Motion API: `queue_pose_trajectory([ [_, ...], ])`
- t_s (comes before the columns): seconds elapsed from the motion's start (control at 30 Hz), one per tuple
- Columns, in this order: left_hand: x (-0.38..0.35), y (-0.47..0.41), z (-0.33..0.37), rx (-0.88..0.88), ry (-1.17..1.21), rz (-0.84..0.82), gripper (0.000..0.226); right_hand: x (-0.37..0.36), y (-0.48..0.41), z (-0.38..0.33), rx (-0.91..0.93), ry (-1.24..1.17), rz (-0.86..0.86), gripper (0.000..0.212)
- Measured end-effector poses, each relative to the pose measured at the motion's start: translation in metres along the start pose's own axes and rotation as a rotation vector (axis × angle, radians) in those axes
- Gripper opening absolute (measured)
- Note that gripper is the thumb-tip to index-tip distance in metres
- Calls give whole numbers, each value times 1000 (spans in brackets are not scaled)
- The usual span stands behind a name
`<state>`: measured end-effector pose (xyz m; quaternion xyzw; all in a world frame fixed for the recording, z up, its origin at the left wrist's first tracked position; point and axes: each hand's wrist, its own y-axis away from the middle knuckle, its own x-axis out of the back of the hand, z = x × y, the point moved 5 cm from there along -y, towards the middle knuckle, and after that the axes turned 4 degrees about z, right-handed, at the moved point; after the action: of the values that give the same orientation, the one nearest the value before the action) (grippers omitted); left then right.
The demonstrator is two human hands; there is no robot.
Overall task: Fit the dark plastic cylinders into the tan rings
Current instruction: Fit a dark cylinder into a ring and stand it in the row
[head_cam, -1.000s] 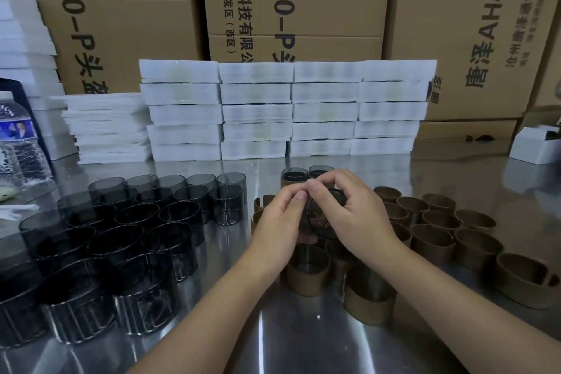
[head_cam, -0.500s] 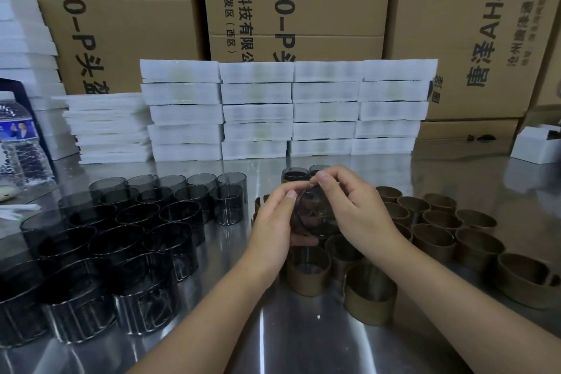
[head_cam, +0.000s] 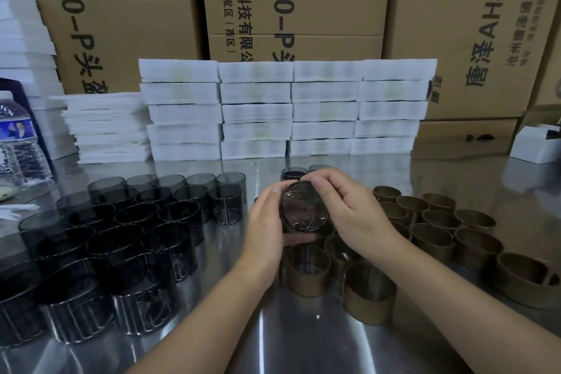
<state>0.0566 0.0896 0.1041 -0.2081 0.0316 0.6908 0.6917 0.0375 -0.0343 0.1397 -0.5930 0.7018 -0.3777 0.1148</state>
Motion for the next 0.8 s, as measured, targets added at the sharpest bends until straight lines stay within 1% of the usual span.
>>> queue_pose_trajectory([
  [0.2, 4, -1, 1, -7, -40, 63, 38, -3, 1, 0, -12, 24, -70, 24],
  [0.4, 6, -1, 3, -32, -51, 131, 36, -8, 3, -1, -14, -2, -124, 30],
  [0.8, 7, 1, 3, -17, -37, 149, 37, -10, 5, 0, -49, 37, -205, 33],
])
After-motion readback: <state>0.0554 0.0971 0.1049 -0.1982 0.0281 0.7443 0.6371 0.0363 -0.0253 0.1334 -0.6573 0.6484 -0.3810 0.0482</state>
